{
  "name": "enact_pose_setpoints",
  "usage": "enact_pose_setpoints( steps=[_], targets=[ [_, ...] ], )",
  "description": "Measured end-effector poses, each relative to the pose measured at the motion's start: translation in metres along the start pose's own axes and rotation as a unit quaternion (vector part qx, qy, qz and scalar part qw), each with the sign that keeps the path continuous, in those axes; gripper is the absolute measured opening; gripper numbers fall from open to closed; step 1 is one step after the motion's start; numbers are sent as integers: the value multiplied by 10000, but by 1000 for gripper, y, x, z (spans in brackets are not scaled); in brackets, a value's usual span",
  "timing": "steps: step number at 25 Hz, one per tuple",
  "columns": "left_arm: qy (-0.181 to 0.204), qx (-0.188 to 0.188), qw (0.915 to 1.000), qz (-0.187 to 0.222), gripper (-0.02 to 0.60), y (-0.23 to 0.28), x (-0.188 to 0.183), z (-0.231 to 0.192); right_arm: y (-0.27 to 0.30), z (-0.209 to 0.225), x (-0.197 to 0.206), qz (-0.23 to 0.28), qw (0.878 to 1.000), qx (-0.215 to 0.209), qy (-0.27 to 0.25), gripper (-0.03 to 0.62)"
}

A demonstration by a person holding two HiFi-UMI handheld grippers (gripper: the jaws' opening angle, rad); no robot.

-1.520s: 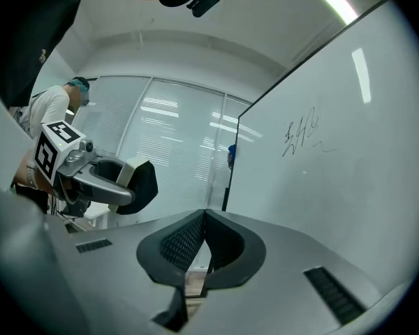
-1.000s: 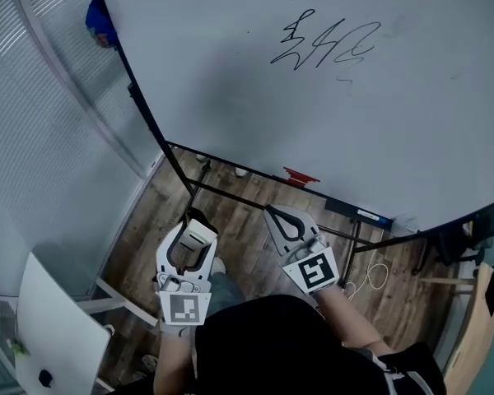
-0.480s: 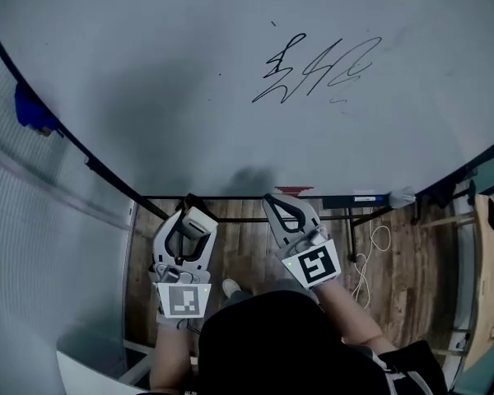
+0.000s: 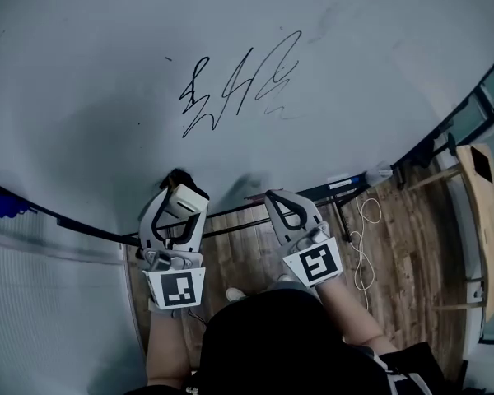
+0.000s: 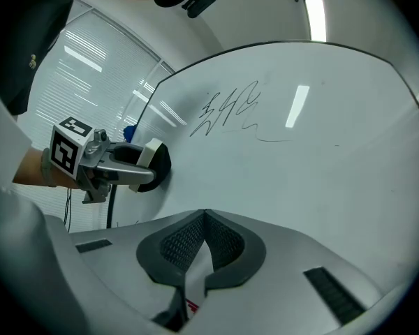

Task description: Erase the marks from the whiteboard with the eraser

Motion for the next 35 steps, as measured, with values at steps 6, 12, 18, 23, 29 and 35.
enact_pose_setpoints(
  steps=[6, 12, 18, 23, 29, 35],
  targets=[
    [122, -123, 9994, 287, 267, 28, -31, -3, -13, 31, 6, -52, 9995, 312, 85, 28],
    [276, -306, 9984, 396, 267, 46, -58, -14, -23, 46, 10, -23, 9990, 418, 184, 28],
    [196, -749, 9962, 386, 267, 54, -74, -22, -28, 50, 9, 21, 9994, 335, 101, 28],
    [229, -1077, 9925, 533, 266, 58, -87, -28, -27, 50, 9, 76, 9998, 192, 63, 28],
    [376, -1494, 9857, 678, 265, 59, -113, -48, -26, 52, 9, 85, 9999, 54, 84, 28],
    [691, -1788, 9776, 871, 265, 62, -149, -72, -27, 55, 7, 126, 9999, -31, 82, 28]
  ],
)
Point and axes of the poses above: the fingertips, and each gripper's own axes: y forward along the fingers, z to its right, x out of its underside, the point moved 6 cm from there along -y, backward along the fingers, and after that the axes turned 7 degrees about -z, right-handed, at the moved point
